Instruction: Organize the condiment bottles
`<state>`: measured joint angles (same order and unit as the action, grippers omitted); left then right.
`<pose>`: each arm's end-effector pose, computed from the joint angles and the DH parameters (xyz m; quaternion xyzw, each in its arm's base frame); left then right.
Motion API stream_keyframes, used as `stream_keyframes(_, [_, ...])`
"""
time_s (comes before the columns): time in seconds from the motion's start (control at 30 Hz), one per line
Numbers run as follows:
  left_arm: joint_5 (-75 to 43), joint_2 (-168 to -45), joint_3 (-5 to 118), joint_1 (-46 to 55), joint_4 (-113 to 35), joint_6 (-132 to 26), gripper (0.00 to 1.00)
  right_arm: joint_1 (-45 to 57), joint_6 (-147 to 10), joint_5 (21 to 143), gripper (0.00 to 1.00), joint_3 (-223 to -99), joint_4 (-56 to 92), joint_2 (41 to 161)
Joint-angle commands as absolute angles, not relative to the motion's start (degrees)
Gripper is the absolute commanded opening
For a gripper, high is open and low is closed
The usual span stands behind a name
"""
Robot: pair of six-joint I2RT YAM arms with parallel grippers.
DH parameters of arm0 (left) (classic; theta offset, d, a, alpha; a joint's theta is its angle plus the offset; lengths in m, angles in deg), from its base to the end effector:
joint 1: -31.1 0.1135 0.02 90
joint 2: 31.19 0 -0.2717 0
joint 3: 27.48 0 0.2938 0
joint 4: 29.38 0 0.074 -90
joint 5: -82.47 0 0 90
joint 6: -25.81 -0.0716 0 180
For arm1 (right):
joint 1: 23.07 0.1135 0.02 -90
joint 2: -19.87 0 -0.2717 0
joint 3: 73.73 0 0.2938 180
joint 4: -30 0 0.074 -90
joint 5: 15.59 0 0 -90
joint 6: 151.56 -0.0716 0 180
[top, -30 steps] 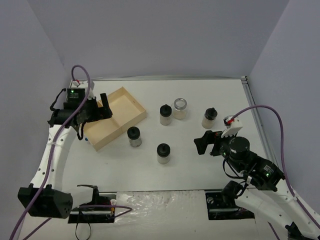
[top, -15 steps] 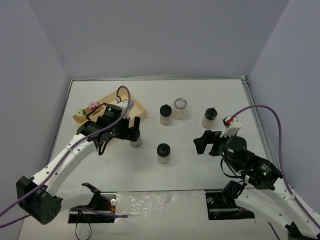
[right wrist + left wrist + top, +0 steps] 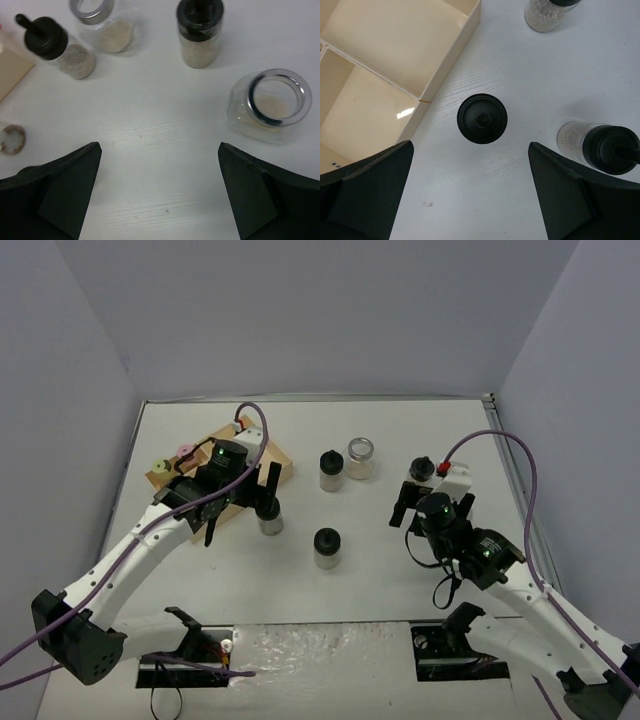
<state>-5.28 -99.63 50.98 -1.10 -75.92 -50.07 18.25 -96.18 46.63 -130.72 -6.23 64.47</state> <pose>0.2777 -0.1716 0.3307 0.1316 0.8832 -0.1608 0.4205 0.2016 0.1328 0.3118 0.0833 0.8197 0.1674 0.5415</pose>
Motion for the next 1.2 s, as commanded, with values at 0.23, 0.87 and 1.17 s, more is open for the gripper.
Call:
stream_keyframes(0.23, [2.9,-89.0,44.5,2.6,-72.1,-53.6,0.97,-11.5,-94.8,46.1,1.00,-131.1,-5.2,72.6])
stream_keyframes(0.87, [6.4,-86.8,43.5,5.1,-72.3,-52.4,0.97,-16.8,-90.4,54.7,0.87,-125.9,3.0,84.5])
stream_keyframes(1.17, [6.0,-87.0,43.5,5.3,-72.3,-52.4,0.97,-16.7,-89.7,55.2,0.51,-126.3,4.0,86.5])
